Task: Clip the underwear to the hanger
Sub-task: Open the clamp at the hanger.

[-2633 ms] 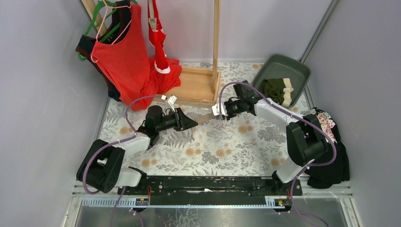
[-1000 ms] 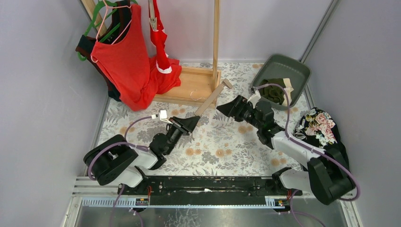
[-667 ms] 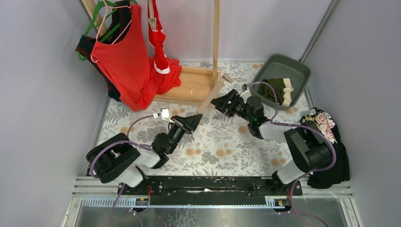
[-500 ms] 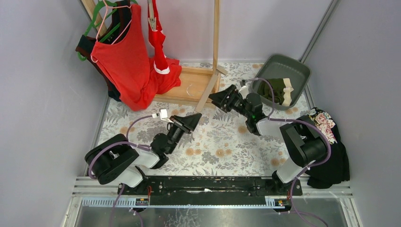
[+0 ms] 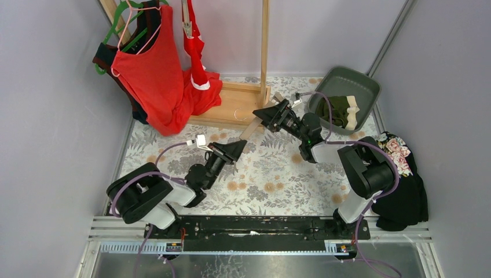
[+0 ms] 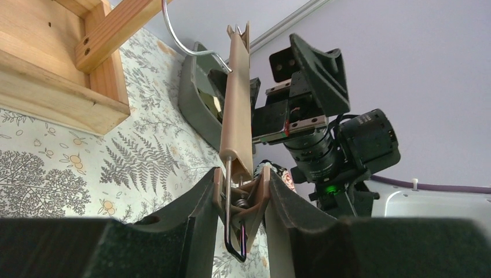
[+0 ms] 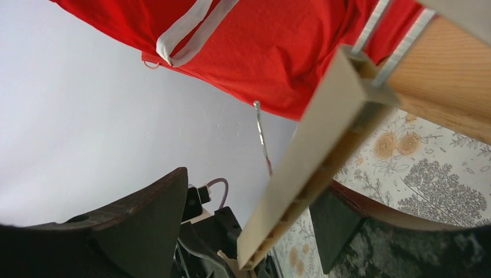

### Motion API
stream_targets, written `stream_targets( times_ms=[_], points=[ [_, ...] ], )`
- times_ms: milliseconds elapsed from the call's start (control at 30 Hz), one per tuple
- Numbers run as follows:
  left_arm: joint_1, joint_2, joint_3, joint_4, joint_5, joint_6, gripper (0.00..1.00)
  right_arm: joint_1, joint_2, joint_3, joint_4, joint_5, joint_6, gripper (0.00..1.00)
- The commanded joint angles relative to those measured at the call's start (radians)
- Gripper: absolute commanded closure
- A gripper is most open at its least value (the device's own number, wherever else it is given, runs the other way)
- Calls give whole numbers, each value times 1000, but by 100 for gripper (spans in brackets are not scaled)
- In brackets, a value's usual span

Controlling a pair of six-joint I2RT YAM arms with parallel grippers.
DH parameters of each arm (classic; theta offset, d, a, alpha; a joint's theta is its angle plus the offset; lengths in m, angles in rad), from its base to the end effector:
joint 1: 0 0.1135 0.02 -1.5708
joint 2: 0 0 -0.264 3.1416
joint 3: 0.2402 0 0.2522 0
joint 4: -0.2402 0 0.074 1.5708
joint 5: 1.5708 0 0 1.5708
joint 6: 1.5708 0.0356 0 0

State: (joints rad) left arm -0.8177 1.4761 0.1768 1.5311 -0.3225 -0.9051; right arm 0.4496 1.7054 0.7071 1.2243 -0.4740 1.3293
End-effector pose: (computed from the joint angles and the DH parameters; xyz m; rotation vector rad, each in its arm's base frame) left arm 0.1610 -0.1553 0.1812 -0.3566 1.4177 -1.2211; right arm 0.3005 0.1631 0.2254 0.2356 1.6097 1.7556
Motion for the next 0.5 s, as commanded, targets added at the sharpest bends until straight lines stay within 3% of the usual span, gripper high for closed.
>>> stream_targets(
  times_ms=[0, 67, 167, 267, 300, 333, 400, 467],
  points=[
    [-5, 31, 34, 74, 16, -4, 100, -4, 18, 75, 49, -34, -12, 23],
    [-6, 37, 34, 74, 26, -11, 100, -3, 31, 86, 51, -30, -9, 36],
    [-7, 42, 31, 74, 44, -11, 100, -4, 56, 101, 50, -27, 0, 72],
    [-5, 40, 23, 75, 56, -7, 100, -6, 77, 120, 49, -38, 1, 96],
    [-5, 33, 18, 75, 61, -4, 97, -8, 82, 124, 48, -44, 0, 100],
    [-2, 18, 13, 75, 70, 6, 87, -15, 84, 127, 39, -48, -4, 100],
    [15, -14, 4, 70, 108, 22, 47, -28, 81, 130, 14, -61, -16, 100],
    [52, -40, 2, 45, 166, 0, 24, -43, 74, 143, -29, -94, -40, 100]
  ],
)
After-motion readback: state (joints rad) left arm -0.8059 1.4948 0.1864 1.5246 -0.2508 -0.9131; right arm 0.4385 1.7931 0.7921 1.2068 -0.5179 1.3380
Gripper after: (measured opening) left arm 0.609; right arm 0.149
